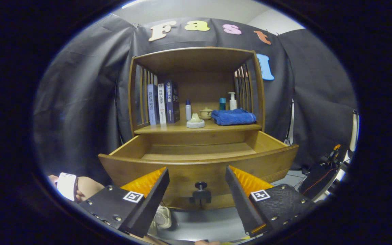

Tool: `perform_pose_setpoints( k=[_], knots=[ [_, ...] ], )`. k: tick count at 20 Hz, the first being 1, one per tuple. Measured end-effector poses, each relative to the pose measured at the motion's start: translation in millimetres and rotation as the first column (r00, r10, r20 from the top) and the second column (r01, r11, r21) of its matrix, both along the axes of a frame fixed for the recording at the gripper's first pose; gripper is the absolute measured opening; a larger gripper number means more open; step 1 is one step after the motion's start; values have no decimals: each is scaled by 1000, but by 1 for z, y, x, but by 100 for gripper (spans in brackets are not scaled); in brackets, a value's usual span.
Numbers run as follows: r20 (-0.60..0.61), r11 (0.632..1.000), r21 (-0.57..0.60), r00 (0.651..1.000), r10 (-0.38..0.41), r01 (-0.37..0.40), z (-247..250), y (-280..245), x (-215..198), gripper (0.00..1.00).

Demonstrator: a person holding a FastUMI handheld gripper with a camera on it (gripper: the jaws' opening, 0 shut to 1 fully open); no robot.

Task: Pull open the drawer, take out the items inside it, and place them on the countertop above the cabinet.

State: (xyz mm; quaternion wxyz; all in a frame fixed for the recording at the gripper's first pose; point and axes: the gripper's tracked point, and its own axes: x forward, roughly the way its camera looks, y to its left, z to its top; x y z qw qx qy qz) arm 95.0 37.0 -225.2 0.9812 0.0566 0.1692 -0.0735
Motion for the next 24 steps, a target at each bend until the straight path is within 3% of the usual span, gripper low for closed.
perform_pose_setpoints(
  k=[24],
  knots=[
    [-72,1000,11,997,6,-5,-37,20,35,99]
  ],
)
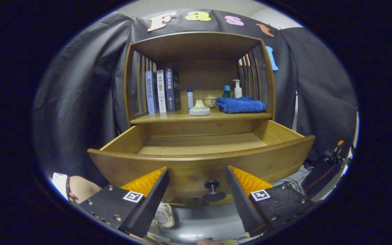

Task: Pull open the drawer, take out the items inside it, and place them on the countertop above the cabinet.

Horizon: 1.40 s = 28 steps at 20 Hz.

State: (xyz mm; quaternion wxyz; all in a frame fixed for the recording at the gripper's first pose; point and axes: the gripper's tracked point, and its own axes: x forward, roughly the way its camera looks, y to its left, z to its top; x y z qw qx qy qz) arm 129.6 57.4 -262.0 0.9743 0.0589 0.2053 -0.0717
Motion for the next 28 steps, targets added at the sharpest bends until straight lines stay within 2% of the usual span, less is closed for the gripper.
perform_pose_setpoints(
  k=[8,28],
  knots=[
    [-27,1000,27,1000,-13,14,-14,-1,6,99],
    [-36,1000,9,999,22,-22,-29,2,7,99]
  ],
)
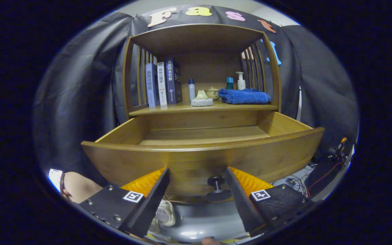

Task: Pull open the drawer, take out the items inside it, and place them on the countertop above the cabinet.

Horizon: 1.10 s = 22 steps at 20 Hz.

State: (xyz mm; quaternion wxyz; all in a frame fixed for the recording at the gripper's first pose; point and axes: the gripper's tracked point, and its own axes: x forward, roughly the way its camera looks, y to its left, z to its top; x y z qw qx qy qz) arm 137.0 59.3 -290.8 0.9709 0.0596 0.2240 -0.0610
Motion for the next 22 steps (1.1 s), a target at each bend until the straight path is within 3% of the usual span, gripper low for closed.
perform_pose_setpoints(
  k=[22],
  knots=[
    [8,1000,-1,1000,0,0,-2,-4,22,99]
  ],
)
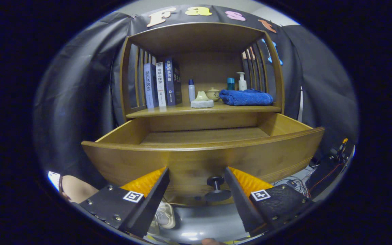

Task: Pull open the drawer, take out the items inside it, and place them on the countertop above the cabinet.

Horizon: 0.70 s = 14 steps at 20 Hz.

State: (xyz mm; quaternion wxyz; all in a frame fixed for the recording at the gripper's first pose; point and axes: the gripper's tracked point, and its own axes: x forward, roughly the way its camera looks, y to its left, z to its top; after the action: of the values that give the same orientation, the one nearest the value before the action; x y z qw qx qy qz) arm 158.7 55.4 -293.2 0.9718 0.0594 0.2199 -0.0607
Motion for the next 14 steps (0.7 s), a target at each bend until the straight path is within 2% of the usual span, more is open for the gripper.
perform_pose_setpoints(
  k=[8,14],
  knots=[
    [-8,999,44,1000,-15,15,-8,-6,22,98],
    [-4,1000,22,1000,-13,13,-9,-10,36,98]
  ],
)
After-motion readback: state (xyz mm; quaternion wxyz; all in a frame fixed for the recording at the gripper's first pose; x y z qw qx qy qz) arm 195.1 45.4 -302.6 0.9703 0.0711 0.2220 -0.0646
